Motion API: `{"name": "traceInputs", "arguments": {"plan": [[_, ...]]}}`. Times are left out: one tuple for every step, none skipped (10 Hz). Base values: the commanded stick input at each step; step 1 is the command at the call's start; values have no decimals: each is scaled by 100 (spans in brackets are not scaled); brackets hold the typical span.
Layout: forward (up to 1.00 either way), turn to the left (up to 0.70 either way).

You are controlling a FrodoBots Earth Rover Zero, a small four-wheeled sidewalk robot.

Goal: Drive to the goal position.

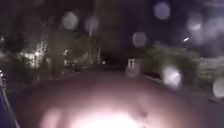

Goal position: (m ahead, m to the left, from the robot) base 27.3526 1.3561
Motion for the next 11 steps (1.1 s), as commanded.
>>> {"name": "traceInputs", "arguments": {"plan": [[50,0],[50,0],[50,0],[50,0],[50,0],[50,0],[50,0],[50,2],[50,5],[50,1],[50,0]]}}
